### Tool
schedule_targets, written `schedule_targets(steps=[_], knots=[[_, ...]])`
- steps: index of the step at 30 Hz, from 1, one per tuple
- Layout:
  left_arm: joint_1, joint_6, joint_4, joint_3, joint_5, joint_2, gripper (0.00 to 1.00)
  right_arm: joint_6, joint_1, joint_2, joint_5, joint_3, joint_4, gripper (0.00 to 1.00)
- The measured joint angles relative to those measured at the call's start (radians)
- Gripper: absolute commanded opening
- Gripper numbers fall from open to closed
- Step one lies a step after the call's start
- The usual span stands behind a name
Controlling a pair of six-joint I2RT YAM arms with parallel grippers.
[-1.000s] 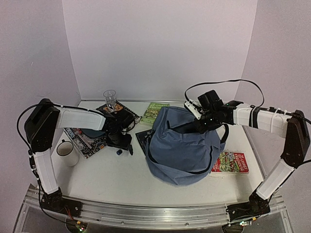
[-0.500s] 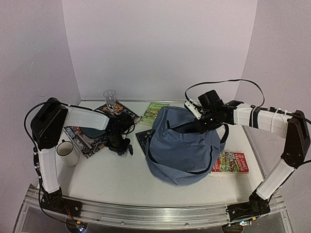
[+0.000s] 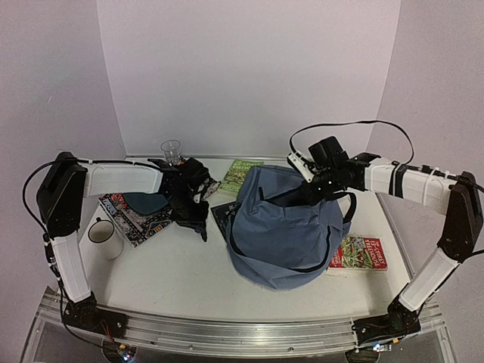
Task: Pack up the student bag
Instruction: Place the seal in the lower front pocket of the bag.
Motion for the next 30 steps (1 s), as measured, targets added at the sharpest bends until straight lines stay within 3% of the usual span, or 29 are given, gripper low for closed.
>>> schedule_targets(steps=[8,17,30], knots=[[-0.078,-0.132,0.183,0.084,0.171,-0.055,0.15,0.072,0.0,0.0,-0.051,0.025,-0.03,0.0],[-0.155,-0.331,0.482,0.119,0.311,0.053,0.16,0.156,0.0,0.0,-0.115,0.049,-0.044,0.0],[-0.161,-0.583,0.775,0.177,0.305,0.241,0.17,0.236,-0.001,0.0,-0.181,0.052,-0.049,0.0]])
